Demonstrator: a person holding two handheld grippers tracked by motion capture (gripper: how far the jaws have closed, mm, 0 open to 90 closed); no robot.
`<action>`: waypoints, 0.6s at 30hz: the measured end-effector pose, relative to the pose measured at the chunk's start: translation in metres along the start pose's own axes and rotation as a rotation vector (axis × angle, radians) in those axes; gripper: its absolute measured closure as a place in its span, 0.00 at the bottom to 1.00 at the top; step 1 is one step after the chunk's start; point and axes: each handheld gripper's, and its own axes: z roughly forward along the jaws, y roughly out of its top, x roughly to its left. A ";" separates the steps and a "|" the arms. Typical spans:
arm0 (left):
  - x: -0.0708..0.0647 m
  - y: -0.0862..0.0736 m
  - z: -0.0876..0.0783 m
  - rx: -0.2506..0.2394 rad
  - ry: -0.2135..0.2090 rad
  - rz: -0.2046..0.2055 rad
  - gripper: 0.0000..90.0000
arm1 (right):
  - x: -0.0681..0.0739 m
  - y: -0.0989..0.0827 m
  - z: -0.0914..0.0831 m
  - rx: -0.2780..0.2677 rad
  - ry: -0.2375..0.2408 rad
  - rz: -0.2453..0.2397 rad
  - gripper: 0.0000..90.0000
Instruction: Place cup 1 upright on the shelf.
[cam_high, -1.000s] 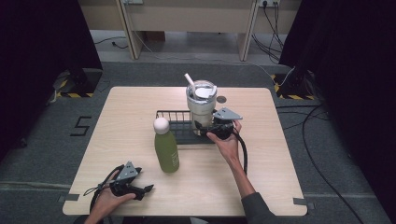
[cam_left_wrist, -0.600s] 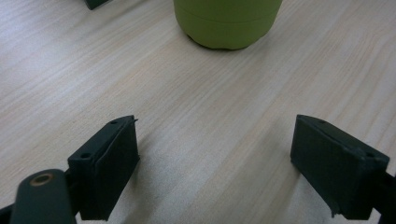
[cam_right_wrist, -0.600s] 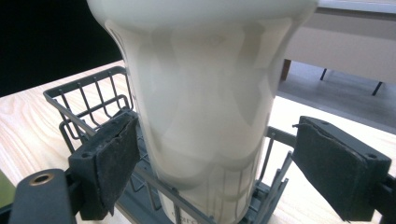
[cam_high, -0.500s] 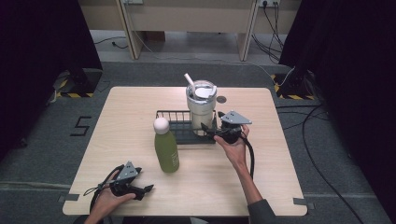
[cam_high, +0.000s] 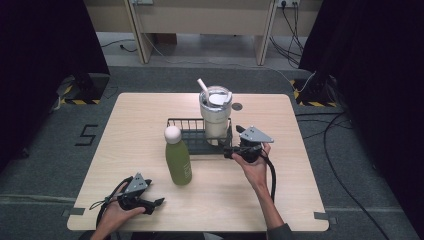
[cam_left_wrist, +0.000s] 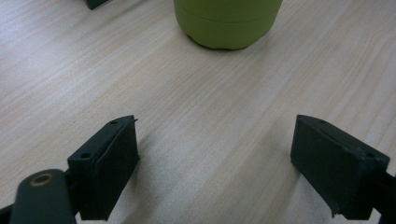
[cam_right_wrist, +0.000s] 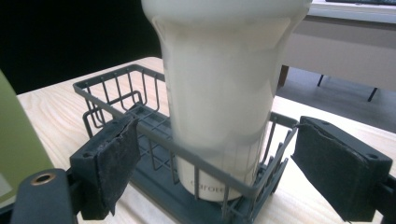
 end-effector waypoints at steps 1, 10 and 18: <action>0.000 0.000 0.000 0.000 0.000 0.000 0.16 | 0.000 0.000 0.000 0.000 0.000 0.000 0.17; 0.000 0.000 0.000 0.000 -0.003 0.003 0.16 | -0.001 -0.005 -0.016 -0.003 -0.012 0.005 0.17; 0.000 0.000 -0.001 0.000 -0.004 0.003 0.16 | 0.000 -0.009 -0.024 0.012 -0.009 0.012 0.17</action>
